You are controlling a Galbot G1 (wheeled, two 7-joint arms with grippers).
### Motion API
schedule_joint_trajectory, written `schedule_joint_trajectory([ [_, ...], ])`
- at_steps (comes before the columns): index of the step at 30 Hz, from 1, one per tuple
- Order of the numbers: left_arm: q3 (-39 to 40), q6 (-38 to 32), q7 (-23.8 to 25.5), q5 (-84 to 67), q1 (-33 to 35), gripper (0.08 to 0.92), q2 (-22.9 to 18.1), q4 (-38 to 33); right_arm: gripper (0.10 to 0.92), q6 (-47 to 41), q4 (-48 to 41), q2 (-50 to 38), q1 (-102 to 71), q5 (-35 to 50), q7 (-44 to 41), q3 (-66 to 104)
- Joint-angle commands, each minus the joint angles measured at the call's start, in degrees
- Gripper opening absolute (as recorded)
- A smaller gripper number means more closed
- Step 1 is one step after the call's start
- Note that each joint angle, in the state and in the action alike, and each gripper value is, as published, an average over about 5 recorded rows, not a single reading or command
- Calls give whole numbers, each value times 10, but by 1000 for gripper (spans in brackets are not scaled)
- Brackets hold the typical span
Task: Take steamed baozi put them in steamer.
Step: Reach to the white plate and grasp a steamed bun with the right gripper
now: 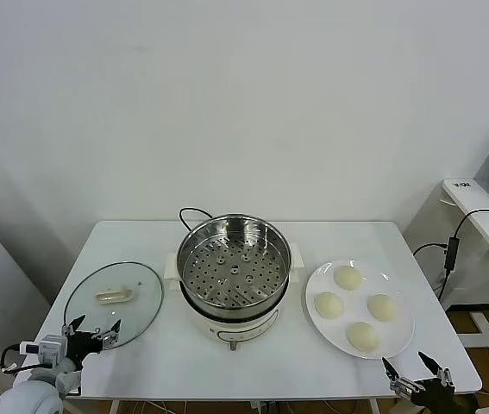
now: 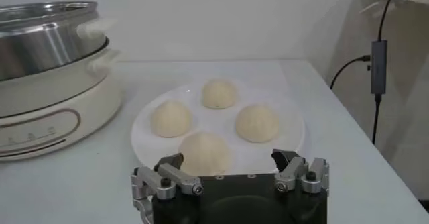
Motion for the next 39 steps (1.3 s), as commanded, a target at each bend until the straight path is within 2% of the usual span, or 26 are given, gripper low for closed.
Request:
schedule_joint_trajectory([
  [1, 0, 0, 0, 0, 0, 823, 0, 0, 823, 21, -16, -10, 38, -151, -13, 20],
  [7, -1, -1, 0, 3, 1, 823, 3, -1, 823, 69, -52, -66, 156, -369, -19, 21],
  [11, -2, 0, 1, 5, -2, 823, 2, -4, 823, 71, -87, -106, 240, -484, -21, -15],
  [14, -1, 5, 3, 10, -4, 823, 1, -10, 823, 60, -119, -139, 300, -535, -28, -54],
  [16, -1, 9, 7, 18, -4, 823, -1, -15, 823, 52, -145, -164, 346, -540, -57, -87],
  [21, -2, 18, 10, 41, -2, 823, -9, -18, 823, 46, -212, -225, 466, -530, -197, -180],
  [28, -2, 22, 13, 55, -2, 823, -17, -14, 823, 48, -318, -288, 683, -474, -337, -395],
  [34, -4, 23, 3, 49, -5, 823, -22, -6, 823, 70, -423, -287, 913, -437, -453, -638],
  [39, -9, 34, 5, 46, -5, 823, -27, -5, 823, 85, -485, -259, 1060, -405, -517, -800],
])
